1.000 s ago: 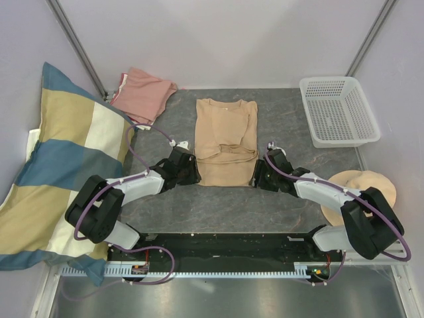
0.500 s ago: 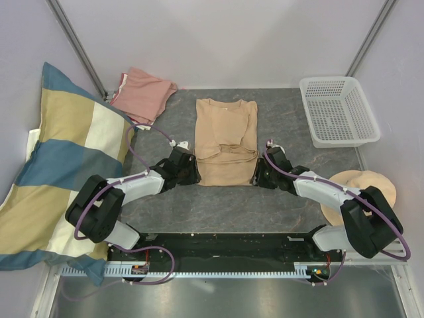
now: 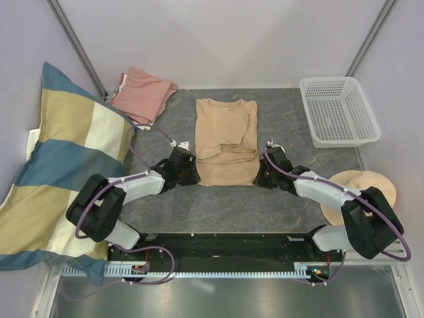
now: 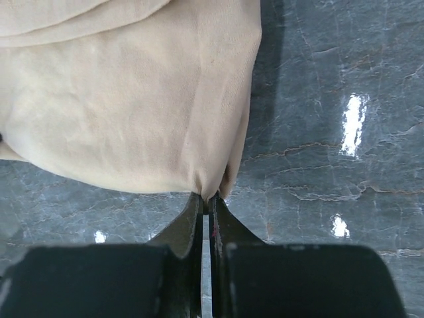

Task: Fold and stack the t-shirts
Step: Grab one side of the 2/3 rectangular tshirt with both arms, then fold the long partially folded tshirt into a neat square

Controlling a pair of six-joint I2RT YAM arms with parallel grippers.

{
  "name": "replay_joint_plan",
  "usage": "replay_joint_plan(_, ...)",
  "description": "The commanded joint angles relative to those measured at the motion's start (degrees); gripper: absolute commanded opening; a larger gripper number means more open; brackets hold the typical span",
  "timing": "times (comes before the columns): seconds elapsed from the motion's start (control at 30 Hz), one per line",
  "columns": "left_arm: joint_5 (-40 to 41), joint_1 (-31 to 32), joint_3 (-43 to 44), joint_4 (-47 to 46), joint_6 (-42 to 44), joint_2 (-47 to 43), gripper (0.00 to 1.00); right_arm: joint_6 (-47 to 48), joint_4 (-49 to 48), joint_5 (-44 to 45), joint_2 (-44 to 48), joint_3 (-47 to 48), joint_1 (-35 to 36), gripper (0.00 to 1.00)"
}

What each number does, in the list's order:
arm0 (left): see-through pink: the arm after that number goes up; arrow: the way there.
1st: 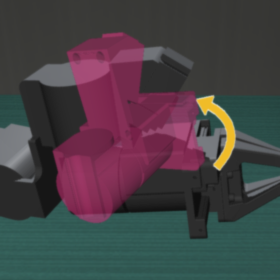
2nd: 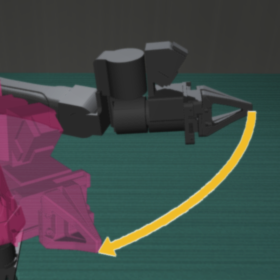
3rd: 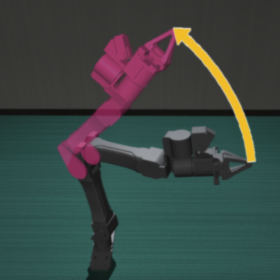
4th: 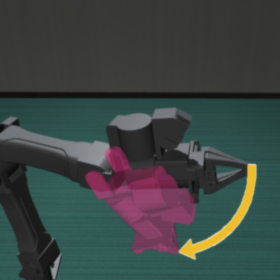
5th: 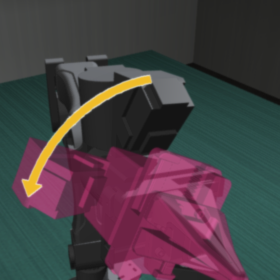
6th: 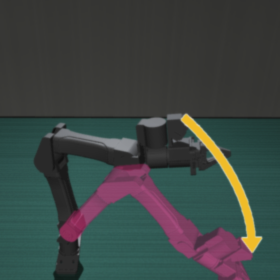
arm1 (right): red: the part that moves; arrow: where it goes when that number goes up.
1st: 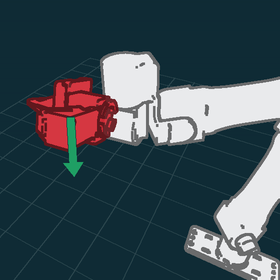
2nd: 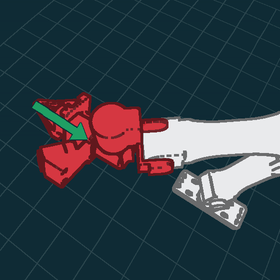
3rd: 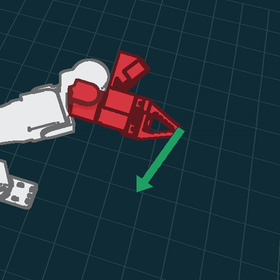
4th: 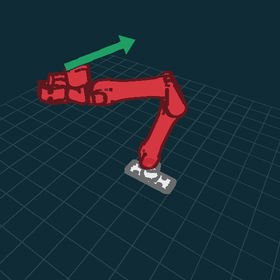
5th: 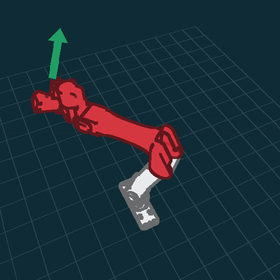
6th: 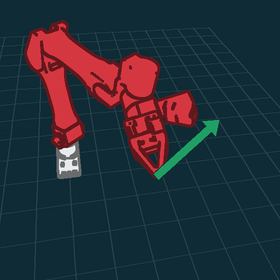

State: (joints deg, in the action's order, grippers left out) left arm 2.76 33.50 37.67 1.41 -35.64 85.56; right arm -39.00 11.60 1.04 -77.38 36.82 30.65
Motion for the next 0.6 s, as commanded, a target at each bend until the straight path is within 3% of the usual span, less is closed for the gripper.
replay_joint_plan(0.0, -1.53, 0.17, -1.98, -0.71, -1.36, -0.74, 0.29, -0.63, 0.53, -0.86, 2.67, -0.25, 0.2, 0.0)
replay_joint_plan(0.13, -2.5, 0.25, -3.92, -0.53, -2.33, -2.58, 0.2, -1.69, 2.46, -0.95, 4.87, -1.66, 0.2, 0.0)
replay_joint_plan(0.57, -1.2, 9.2, -11.83, 6.75, -10.67, -14.53, 0.17, -4.5, 11.07, -3.94, 12.43, -7.11, 2.3, 0.0)
